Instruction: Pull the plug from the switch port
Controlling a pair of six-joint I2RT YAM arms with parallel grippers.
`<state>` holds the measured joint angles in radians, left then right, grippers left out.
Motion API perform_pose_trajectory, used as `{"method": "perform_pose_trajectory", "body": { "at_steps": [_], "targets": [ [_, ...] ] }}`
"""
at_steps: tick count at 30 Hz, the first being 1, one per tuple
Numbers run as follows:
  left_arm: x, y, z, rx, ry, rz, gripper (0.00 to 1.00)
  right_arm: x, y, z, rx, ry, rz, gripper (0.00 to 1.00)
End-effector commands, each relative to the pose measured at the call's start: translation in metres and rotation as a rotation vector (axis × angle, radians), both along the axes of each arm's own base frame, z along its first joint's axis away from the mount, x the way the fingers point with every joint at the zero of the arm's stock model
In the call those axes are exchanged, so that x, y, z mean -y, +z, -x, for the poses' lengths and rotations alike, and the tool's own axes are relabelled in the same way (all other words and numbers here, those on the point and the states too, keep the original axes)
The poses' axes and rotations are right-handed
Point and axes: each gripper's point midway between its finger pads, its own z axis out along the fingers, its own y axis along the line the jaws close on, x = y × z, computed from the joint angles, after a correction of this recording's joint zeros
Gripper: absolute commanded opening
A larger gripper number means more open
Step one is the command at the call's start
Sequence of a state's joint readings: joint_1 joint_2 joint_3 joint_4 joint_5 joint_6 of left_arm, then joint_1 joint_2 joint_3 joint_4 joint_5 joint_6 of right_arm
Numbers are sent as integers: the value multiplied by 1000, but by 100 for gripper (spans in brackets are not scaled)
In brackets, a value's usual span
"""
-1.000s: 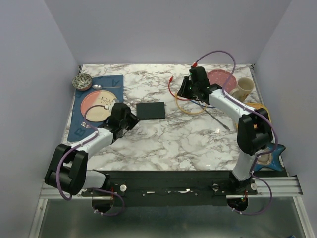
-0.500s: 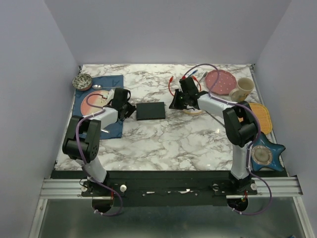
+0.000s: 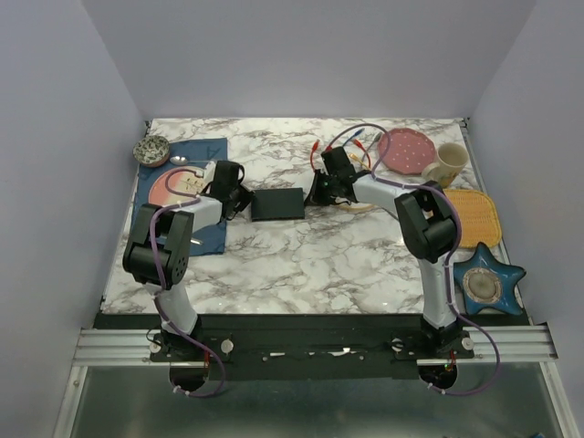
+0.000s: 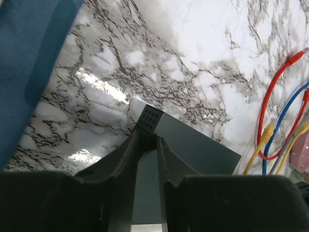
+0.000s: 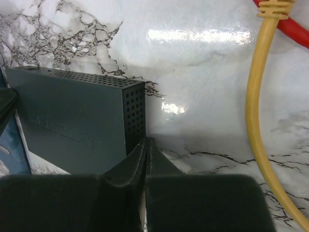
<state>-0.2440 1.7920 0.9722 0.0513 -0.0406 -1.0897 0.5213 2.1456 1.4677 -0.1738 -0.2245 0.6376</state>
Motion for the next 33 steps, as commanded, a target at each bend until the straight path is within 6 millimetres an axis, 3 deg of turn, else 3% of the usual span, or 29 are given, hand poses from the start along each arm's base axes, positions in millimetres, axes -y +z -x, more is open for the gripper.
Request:
{"method": "perform_pose_trajectory", "body": {
  "at_steps": [1, 3, 8, 10, 14, 15, 17, 19, 26, 29, 30, 33],
  "targets": [
    [39, -33, 50, -113, -147, 24, 29, -21, 4, 27, -12, 53, -31, 8],
    [57, -35, 65, -119, -206, 19, 29, -21, 2, 42, -22, 66, -25, 7],
    [79, -36, 101, -115, -297, 14, 29, -18, -5, 77, -34, 91, -6, 7],
    [82, -45, 121, -140, -318, 17, 29, -9, -8, 90, -46, 91, 2, 7],
    [88, -43, 149, -137, -369, 25, 29, 6, -12, 116, -63, 89, 8, 7],
    [83, -50, 162, -157, -371, 16, 29, 12, -15, 123, -67, 85, 13, 7],
    [84, -45, 171, -143, -383, 25, 29, 23, -19, 142, -79, 80, 14, 7],
    [79, -52, 187, -164, -384, 22, 29, 28, -18, 149, -70, 73, 1, 7],
    [66, -33, 202, -104, -355, 33, 29, 46, -14, 177, -71, 69, -6, 7],
    [54, -19, 199, -54, -319, -4, 29, 51, -1, 176, -22, 58, -5, 7],
    [51, -12, 195, -29, -307, -20, 30, 53, 15, 166, 40, 35, -3, 8],
    [36, 17, 183, 33, -281, -120, 32, 72, 42, 150, 154, -19, 83, 28]
  ]
}}
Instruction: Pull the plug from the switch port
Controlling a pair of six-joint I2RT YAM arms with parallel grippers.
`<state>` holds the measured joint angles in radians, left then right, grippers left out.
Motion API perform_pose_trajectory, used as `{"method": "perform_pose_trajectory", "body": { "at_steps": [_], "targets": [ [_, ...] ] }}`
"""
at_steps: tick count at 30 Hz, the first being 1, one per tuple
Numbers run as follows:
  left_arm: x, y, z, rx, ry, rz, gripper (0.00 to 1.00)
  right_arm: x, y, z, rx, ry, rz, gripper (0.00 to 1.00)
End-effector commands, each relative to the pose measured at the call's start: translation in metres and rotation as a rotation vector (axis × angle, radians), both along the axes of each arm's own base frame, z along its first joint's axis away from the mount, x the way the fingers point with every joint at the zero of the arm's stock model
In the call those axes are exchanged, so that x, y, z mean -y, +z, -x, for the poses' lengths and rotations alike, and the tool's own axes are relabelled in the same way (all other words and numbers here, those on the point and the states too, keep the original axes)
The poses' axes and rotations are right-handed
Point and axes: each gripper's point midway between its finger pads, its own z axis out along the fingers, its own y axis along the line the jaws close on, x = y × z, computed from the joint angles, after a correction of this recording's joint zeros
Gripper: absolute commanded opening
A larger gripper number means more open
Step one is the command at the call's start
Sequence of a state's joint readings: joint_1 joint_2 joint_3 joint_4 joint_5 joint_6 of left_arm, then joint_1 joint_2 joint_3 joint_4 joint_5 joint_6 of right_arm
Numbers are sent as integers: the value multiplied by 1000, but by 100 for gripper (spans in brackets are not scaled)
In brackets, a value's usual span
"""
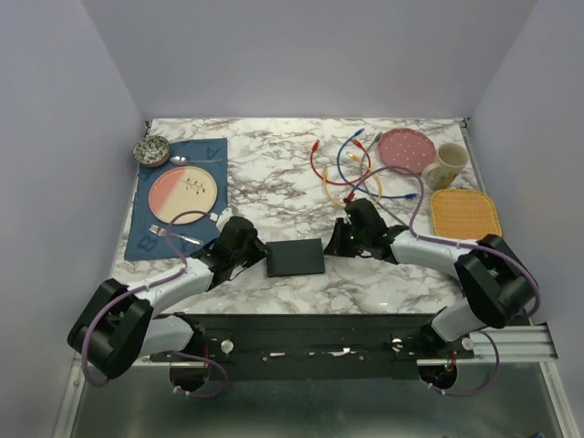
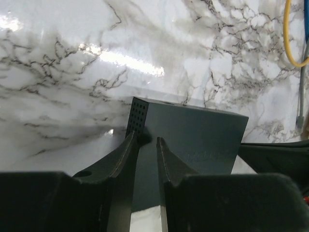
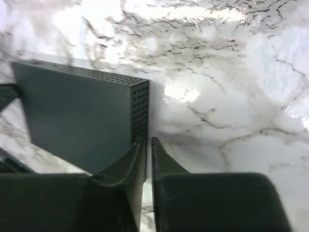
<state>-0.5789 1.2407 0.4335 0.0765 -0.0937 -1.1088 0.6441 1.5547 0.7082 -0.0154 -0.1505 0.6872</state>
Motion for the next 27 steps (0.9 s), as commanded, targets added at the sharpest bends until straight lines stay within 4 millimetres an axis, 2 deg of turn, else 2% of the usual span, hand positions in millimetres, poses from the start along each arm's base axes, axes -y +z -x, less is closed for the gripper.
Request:
{"method": "perform_pose_trajectory", "body": {
  "at_steps": [1, 2, 3, 4, 5, 6, 7, 8, 9, 11, 14, 19, 23, 27],
  "targets": [
    [-18, 36, -3, 48, 7, -119, 33, 21, 62, -26, 232, -81, 69, 40],
    [-31, 43, -3, 68, 18, -191, 34, 27, 76, -31, 286, -106, 78, 45],
    [-35, 53, -6, 89, 25, -216, 39, 40, 88, -38, 348, -158, 114, 48],
    [-39, 68, -12, 124, 42, -236, 42, 47, 114, -41, 428, -179, 99, 52],
    [-47, 75, -9, 135, 40, -275, 46, 53, 122, -40, 460, -193, 103, 59],
    [-58, 83, -13, 160, 81, -313, 59, 60, 131, -42, 497, -216, 113, 62],
    [-62, 91, -14, 176, 104, -324, 66, 62, 142, -41, 530, -222, 99, 86],
    [-70, 94, -11, 178, 120, -343, 73, 66, 154, -37, 568, -227, 68, 100],
    [-76, 98, -12, 190, 143, -365, 85, 67, 161, -34, 591, -228, 44, 100],
    [-82, 101, -12, 196, 159, -384, 99, 68, 169, -30, 626, -243, -7, 100],
    [-86, 98, -13, 175, 181, -407, 99, 71, 176, -20, 670, -261, -83, 100],
    [-96, 98, -24, 149, 307, -433, 99, 79, 160, -8, 696, -253, -93, 100],
    [-82, 94, -27, 120, 235, -434, 99, 80, 150, -4, 689, -247, -103, 100],
    [-79, 90, -29, 110, 212, -445, 99, 82, 146, -3, 677, -249, -83, 100]
  ]
}}
